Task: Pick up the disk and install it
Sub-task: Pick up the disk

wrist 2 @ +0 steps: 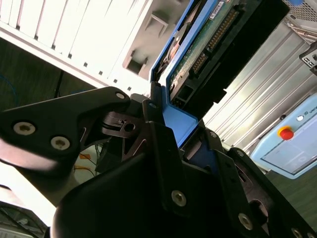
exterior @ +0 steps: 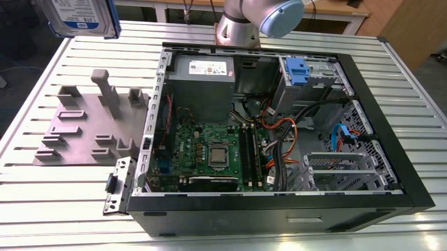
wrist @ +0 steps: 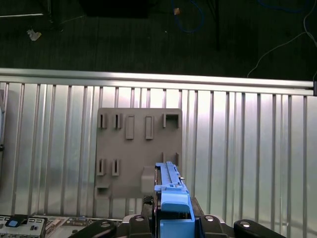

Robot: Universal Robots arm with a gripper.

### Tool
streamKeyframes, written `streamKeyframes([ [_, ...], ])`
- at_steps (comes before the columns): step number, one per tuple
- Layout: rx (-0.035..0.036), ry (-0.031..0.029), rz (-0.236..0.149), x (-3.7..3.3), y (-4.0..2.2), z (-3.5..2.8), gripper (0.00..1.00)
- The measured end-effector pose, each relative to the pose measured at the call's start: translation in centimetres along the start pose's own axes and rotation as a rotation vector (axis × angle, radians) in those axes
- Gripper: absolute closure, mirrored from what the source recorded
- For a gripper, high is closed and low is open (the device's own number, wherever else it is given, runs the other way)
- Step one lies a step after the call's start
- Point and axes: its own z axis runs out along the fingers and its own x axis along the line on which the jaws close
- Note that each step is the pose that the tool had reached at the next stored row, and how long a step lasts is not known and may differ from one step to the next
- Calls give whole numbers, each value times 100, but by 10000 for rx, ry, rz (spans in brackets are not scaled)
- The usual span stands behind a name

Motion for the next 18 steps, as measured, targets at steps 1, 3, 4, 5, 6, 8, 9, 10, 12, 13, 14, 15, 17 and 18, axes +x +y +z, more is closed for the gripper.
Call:
streamKeyframes([
  [1,0,0,0,0,-6,-1,63],
  [3,-1,0,0,0,-16,-1,63],
  [4,0,0,0,1,-22,-1,63],
  [5,0,0,0,1,-28,-1,63],
  [6,0,0,0,1,-33,-1,63],
  [8,-1,0,0,1,-44,-2,63],
  [9,0,0,-1,2,-49,-2,63],
  [10,0,0,-1,2,-54,-2,63],
  [12,0,0,0,2,-64,-3,63],
  [13,0,0,0,2,-70,-3,63],
  [14,-1,0,0,2,-75,-4,63],
  [15,-1,0,0,2,-81,-4,63],
  [17,0,0,-1,3,-93,-4,63],
  [18,0,0,-1,3,-99,-4,63],
])
